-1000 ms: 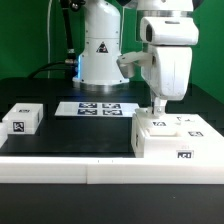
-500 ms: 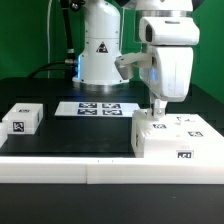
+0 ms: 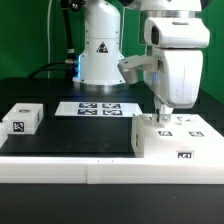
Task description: Assemble cabinet
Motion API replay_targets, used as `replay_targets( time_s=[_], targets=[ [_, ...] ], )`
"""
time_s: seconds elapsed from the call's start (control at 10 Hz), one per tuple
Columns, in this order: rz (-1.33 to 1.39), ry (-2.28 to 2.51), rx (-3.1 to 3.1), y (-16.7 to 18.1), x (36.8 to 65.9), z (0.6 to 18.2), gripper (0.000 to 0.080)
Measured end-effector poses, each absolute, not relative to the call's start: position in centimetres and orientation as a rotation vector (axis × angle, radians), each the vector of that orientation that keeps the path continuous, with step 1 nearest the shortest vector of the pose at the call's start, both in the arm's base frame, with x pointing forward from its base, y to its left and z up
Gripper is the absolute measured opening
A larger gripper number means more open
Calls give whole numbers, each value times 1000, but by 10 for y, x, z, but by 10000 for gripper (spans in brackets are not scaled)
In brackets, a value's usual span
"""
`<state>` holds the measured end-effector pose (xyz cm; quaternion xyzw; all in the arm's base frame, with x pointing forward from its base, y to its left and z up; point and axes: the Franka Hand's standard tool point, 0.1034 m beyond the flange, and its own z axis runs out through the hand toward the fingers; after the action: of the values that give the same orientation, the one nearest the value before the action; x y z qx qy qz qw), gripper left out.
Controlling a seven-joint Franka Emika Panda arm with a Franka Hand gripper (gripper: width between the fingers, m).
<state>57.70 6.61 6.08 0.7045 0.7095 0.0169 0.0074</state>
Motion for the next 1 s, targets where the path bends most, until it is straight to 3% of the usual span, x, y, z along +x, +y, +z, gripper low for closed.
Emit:
replay_targets(
  time_s=[0.3,0.4,0.5,0.7,0.8,0.9,1.0],
  targets=[
    [56,2217,2203,66,577,60,70],
    [55,2217,2204,66,577,60,223],
    [55,2217,2204,66,577,60,223],
    [55,2216,2204,65,577,60,542],
    [59,2211,2203,64,577,64,542],
    [64,2203,2201,63,578,69,717],
    [67,2194,2203,63,577,74,775]
  ],
)
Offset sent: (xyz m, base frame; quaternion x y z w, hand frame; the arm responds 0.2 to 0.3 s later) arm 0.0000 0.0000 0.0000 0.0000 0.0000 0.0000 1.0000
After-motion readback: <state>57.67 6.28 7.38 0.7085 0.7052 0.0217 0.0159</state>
